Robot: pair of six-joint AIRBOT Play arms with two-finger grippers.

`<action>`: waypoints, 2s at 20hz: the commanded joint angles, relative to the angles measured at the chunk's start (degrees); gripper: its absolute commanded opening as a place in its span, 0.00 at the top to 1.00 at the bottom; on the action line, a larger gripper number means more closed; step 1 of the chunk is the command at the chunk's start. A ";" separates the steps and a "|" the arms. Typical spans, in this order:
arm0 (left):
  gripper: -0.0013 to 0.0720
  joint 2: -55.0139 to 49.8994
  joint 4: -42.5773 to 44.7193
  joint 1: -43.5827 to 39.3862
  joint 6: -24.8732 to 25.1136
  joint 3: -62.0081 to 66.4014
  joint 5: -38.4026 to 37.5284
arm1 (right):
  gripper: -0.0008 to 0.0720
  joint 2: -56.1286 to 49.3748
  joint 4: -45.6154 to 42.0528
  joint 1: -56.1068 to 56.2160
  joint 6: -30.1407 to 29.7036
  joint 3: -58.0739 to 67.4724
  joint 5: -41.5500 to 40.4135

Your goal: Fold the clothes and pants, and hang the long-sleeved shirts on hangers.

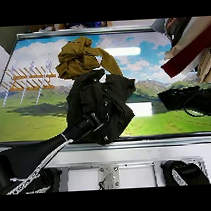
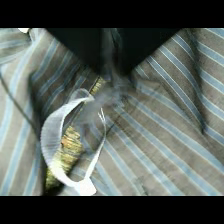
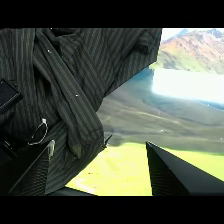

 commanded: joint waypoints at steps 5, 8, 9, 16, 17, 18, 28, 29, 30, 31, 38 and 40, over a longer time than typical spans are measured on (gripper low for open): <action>0.96 4.35 -0.13 4.46 1.68 3.10 -4.85 | 0.12 -2.01 0.37 0.00 -0.85 -0.02 2.51; 0.96 12.55 -0.33 7.98 1.68 3.08 -5.51 | 0.12 -7.41 0.35 0.66 -3.37 -0.15 5.35; 0.96 14.95 -0.35 8.57 1.68 3.06 -6.12 | 0.12 -9.64 0.33 1.20 -4.09 -0.22 5.18; 0.96 26.05 -0.17 8.94 1.84 3.06 -7.54 | 0.12 -26.34 1.90 3.65 -5.86 -4.17 2.16; 0.96 26.53 -0.20 8.94 1.81 3.06 -7.56 | 0.12 -26.58 3.67 3.15 -5.86 -6.16 0.87; 0.96 26.67 -0.20 8.94 1.81 3.08 -7.58 | 0.12 -26.43 6.99 2.23 -5.86 -9.07 -1.68; 0.96 26.62 -0.17 8.94 1.84 3.06 -8.94 | 0.12 -36.98 51.84 -2.99 -23.34 -29.14 -24.00; 0.96 26.64 -0.20 8.94 1.84 3.06 -8.94 | 0.12 -38.86 57.88 -2.99 -28.30 -29.11 -24.11; 0.96 26.64 -0.20 8.94 1.84 3.06 -8.94 | 0.12 -40.37 61.81 -2.99 -31.56 -29.11 -24.11; 0.96 26.64 -0.20 8.94 1.84 3.06 -8.96 | 0.13 -41.68 64.02 -2.71 -33.59 -29.11 -24.11; 0.96 26.67 -0.09 8.96 1.81 3.10 -8.81 | 0.94 -43.63 64.06 0.81 -40.79 -28.33 -24.17; 0.96 27.19 0.00 10.16 1.92 5.22 -9.14 | 0.96 -40.87 61.46 -0.79 -40.28 -26.01 -22.05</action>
